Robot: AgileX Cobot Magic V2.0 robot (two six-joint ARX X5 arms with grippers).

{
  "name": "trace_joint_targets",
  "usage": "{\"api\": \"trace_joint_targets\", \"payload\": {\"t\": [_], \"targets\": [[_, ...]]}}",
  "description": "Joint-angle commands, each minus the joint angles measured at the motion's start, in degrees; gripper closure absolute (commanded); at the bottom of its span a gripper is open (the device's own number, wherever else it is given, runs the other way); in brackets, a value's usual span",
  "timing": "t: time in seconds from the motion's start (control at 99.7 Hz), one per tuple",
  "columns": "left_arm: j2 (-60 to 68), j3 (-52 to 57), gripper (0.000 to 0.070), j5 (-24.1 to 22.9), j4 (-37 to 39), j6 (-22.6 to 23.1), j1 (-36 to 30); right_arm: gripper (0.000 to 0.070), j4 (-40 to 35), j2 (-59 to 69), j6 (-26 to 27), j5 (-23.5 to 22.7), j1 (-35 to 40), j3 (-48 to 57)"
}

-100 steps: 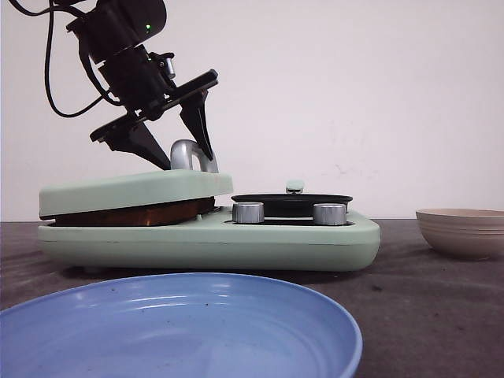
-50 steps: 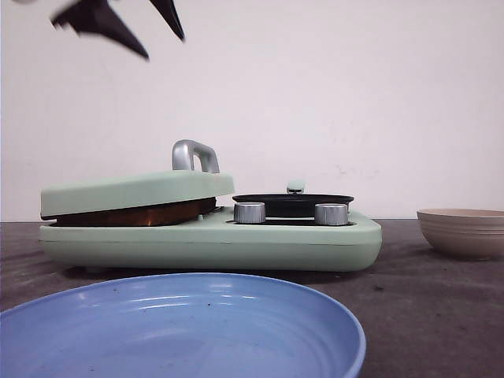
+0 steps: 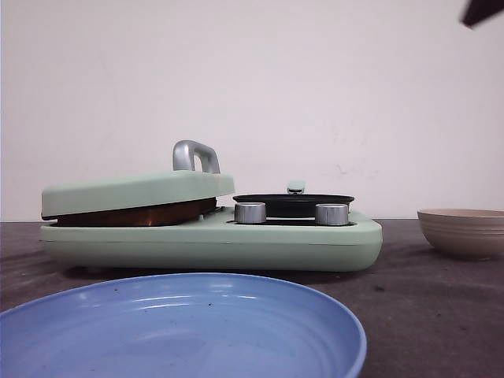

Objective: Make breakfast with bread and shrimp
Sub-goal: 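Release the closed lid and raise the left gripper, then grasp the rim of the shrimp bowl with the right gripper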

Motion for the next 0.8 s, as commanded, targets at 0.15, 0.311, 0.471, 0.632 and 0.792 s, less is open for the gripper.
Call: {"api": "trace_joint_targets", "payload": {"t": [0.15,0.311,0.471,0.632,0.792], "targets": [[-6.6,1.1,0.0700,-0.2,-1.8,1.5,-0.4,0.0687,-1.6,7.7,1.4,-1.8,-13.0,0.3],[-9.3,1.1,0.0700,-0.2,-1.8,1.5,-0.5,0.0547,-0.7,16.1,2.5,-2.9,-16.7,0.3],[-9.6,1.1,0.0700,-0.2,-2.0,3.0,-1.9,0.0499,0.8,25.9,2.8,-3.8,-17.0,0.3],[-8.7,1.1,0.0700,-0.2,-2.1,3.1,-2.9,0.0500,3.8,31.8,5.6,-5.3,-17.2,0.3],[-8.3,1.1,0.0700,-0.2,-2.1,3.1,-3.0,0.0501,9.8,34.8,9.4,-6.9,-17.4,0.3]]}}
